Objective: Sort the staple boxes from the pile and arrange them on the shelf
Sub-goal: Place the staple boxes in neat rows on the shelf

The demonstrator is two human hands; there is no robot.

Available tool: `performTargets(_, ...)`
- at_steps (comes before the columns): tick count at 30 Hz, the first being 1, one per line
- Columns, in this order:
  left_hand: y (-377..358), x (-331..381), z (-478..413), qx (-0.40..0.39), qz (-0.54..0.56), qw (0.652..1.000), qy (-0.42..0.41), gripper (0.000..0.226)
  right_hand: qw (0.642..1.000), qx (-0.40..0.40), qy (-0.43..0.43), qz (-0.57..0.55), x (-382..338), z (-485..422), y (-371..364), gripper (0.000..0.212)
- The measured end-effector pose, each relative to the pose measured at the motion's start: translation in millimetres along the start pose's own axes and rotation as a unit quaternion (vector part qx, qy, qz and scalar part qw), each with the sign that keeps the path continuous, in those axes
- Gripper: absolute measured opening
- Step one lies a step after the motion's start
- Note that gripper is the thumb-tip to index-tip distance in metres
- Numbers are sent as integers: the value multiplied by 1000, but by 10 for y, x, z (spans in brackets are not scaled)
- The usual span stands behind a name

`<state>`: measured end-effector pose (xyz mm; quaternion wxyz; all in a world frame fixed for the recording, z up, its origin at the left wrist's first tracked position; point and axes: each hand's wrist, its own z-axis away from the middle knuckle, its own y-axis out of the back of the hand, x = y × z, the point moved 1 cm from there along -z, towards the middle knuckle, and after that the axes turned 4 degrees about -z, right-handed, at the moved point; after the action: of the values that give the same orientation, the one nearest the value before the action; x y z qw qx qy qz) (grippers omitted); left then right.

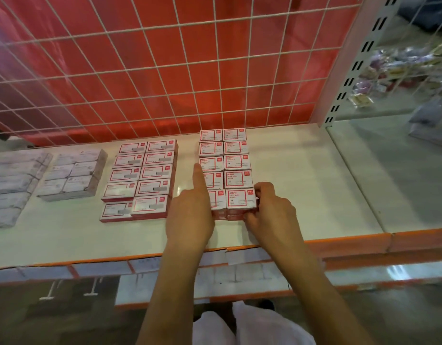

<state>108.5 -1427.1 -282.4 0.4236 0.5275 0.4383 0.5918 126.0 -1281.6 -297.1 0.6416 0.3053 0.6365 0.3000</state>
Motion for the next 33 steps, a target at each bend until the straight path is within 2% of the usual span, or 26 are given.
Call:
performTargets(3, -8, 18, 6, 1, -18, 1000, 0, 81, 1000, 10, 2, 1, 8, 43, -64, 31)
performTargets(8, -2, 2, 30, -27, 13, 1000, -5, 74, 1000, 18, -4, -15, -16, 84, -61, 36)
performTargets(11, -1, -18, 118, -40, 13, 999, 0, 84, 999, 31, 20, -22, -65, 175, -7, 46)
performTargets(14, 55, 30, 265, 3, -21, 1000, -17, 91, 999, 30, 9, 13, -96, 304, 53, 64)
performTargets(17, 98, 152, 418, 46, -26, 997, -61, 82, 999, 22, -7, 42, -86, 436, 107, 76)
performTargets(23, 47, 593, 627, 17, -39, 990, -136, 67, 997, 43, -16, 63, 83, 620, 288, 70)
performTargets(33, -314, 1688, 565, 8, -76, 966, -246, 62, 989, 97, -56, 99, 925, 584, 950, 64)
